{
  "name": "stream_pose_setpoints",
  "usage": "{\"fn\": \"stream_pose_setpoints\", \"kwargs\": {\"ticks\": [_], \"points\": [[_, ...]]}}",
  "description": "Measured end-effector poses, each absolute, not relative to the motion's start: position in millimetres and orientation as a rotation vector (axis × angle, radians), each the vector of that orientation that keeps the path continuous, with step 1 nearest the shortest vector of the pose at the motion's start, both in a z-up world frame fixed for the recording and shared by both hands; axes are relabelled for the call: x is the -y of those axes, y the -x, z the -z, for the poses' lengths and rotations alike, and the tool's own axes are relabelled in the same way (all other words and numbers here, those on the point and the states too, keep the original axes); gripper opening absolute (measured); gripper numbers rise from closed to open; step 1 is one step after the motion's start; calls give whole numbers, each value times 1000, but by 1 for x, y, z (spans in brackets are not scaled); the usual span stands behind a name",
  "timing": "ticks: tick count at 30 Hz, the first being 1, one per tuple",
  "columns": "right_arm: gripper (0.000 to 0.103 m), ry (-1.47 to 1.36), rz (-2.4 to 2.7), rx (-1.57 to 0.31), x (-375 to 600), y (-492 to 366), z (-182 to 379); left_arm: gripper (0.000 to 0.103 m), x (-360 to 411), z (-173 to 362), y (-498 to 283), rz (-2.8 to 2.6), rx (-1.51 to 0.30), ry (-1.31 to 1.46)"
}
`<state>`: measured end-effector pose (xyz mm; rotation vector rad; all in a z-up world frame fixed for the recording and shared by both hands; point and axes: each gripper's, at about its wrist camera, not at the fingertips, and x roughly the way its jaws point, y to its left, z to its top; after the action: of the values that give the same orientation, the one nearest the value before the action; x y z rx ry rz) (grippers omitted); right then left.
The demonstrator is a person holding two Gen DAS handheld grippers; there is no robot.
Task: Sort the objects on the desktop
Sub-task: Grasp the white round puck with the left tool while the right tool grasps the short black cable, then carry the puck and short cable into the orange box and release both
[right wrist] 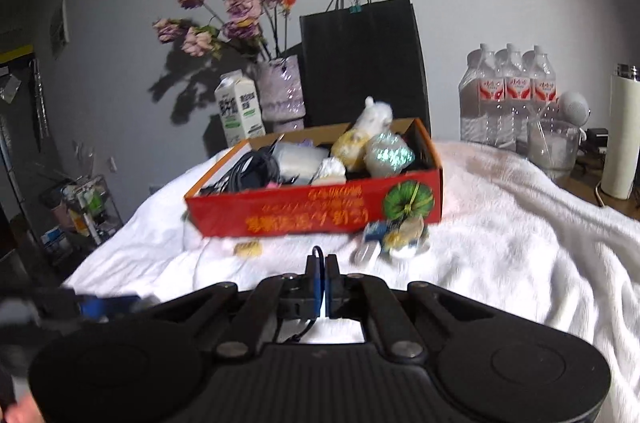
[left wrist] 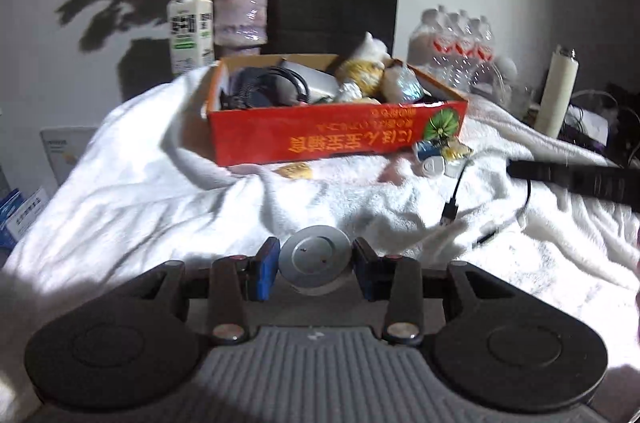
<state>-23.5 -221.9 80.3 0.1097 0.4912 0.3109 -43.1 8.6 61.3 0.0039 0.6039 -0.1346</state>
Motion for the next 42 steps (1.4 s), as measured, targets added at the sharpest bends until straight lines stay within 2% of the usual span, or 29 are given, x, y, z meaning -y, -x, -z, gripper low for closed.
{"fn": "stream_pose_setpoints", "kwargs": {"ticks": [14,22,29,34,42], "points": [[1,-38,-290,-450,221,101,-98,40,-7,-83,92,135,-552,28],[1,-4,-305,-420,212,91,-114,40,-16,-90,77,135,-532,54],[1,22,-311,-378,209,43,-134,40,-21,-115,30,161,-479,45],[1,13,-353,-366,208,-22,-155,40,-22,-133,-39,181,-458,13],[1,83,-315,-440,195,-149,-152,40,-22,-111,-173,102,-611,-53]]}}
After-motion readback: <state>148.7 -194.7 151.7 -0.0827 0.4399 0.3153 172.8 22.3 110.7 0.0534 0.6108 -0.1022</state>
